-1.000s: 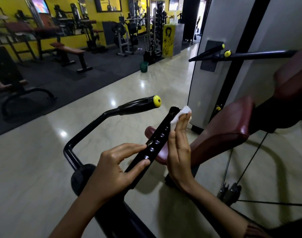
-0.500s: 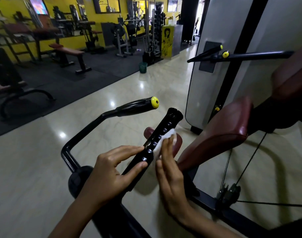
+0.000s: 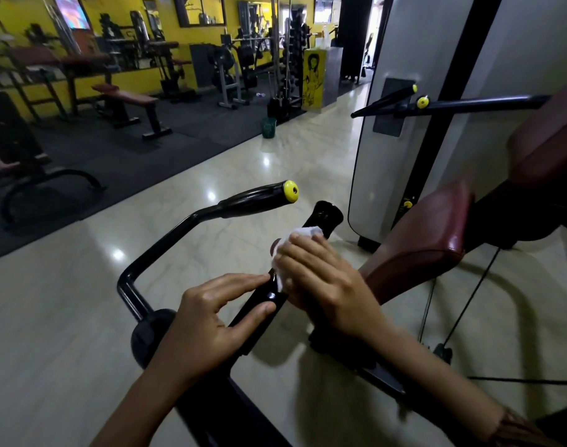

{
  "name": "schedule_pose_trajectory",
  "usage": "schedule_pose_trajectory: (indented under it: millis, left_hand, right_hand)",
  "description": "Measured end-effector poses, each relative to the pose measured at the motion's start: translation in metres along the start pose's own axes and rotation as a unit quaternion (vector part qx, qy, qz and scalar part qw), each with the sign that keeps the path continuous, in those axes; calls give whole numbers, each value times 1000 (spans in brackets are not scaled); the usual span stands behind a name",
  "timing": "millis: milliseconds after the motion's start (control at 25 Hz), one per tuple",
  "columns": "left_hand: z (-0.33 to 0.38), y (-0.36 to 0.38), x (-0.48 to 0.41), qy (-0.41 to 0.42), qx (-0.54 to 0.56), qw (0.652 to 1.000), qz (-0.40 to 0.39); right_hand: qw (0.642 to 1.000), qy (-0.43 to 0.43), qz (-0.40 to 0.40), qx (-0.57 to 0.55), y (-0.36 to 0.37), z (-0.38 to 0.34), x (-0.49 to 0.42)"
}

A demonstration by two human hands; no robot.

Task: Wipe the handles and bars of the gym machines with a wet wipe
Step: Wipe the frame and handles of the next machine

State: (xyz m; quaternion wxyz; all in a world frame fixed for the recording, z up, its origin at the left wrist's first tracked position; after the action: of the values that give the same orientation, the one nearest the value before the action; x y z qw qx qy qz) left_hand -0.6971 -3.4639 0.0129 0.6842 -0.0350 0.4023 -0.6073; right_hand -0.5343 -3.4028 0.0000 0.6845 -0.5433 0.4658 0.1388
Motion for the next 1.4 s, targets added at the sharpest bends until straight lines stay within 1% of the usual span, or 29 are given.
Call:
schedule_pose_trajectory:
  millis: [40,80,120,160,200,280,320,360,480,520,600,720,800,840,880,960,1000,1040,1080,1160,1240,1280,1320,1400]
  left_hand:
    - [0,0,0,-1,3,1000,2]
    - [0,0,0,-3,7,1000,3]
    - [0,0,0,-2,10,1000,3]
    - [0,-1,1,-1,9,1000,4]
    - [1,-1,1,1,6,1000,4]
    - [2,-1,2,5,-2,1000,5]
    - [2,-2,2,5,-4,1000,7]
    - [2,-2,2,5,-3,1000,7]
    - [1,-2,3,2,5,1000,8]
    - [1,-2,3,4,5,1000,10]
    - [2,-2,3,6,1,1000,12]
    - [2,-3,3,11,-1,1000,12]
    - [3,-3,3,12,-1,1000,14]
    - [3,-3,3,10,1,1000,15]
    - [3,-3,3,9,4,1000,17]
    - [3,-4,3,7,5,1000,18]
    - [3,-4,3,6,5,1000,18]
    - [3,-3,3,6,1,1000,19]
    - [4,-3,4,7,-6,1000,19]
    - [5,-4,7,10,-16,1000,21]
    - [5,-6,10,12,-17,999,26]
    - [5,-7,10,12,-17,999,31]
    - [5,-8,10,11,-16,999,36]
    - [6,-8,11,7,-13,999,42]
  right_hand:
    - [999,21,-12,23,-4,13,-9]
    - [997,61,-19,39,-8,26,-20]
    - [993,98,-31,50,-11,32,-28]
    - [991,115,-43,56,-10,31,-31]
    - [991,110,-58,55,-6,22,-32]
    - [993,55,-100,36,2,-1,-27]
    - [991,27,-123,35,3,-5,-27]
    - [989,15,-141,51,1,-1,-31]
    - [979,64,-151,118,-8,24,-47]
    - [979,74,-146,119,-8,26,-47]
    - [986,62,-129,81,-3,15,-41]
    - [995,-16,-97,-15,-4,-5,-19]
    - [995,-55,-72,-41,-13,3,-8]
    - [997,-47,-60,-31,-17,15,-5]
    - [999,-20,-44,-13,-19,29,-6]
    - [998,59,-16,6,-16,43,-10]
    - [995,96,-8,-6,-11,41,-11]
    - [993,116,-1,-29,-4,33,-10]
    - [993,108,5,-54,4,21,-3]
    - [994,35,12,-103,17,-2,18]
    - [994,-39,8,-104,20,3,32]
    - [995,-45,13,-87,19,16,31]
    - [997,-23,27,-74,18,28,28]
    - [991,72,65,-87,19,39,24]
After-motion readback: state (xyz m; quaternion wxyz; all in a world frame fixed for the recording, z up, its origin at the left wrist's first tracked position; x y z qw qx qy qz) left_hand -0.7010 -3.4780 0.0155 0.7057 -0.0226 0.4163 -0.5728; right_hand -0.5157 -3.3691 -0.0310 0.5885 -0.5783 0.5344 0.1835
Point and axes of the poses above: each hand's wrist, its own x-axis away from the middle knuckle, its own y-axis out of the palm, z = x × y, the point moved 3 cm from there along -x, towards the middle knuckle, and after that the axes turned 1 degree about z, right-handed, at the moved point
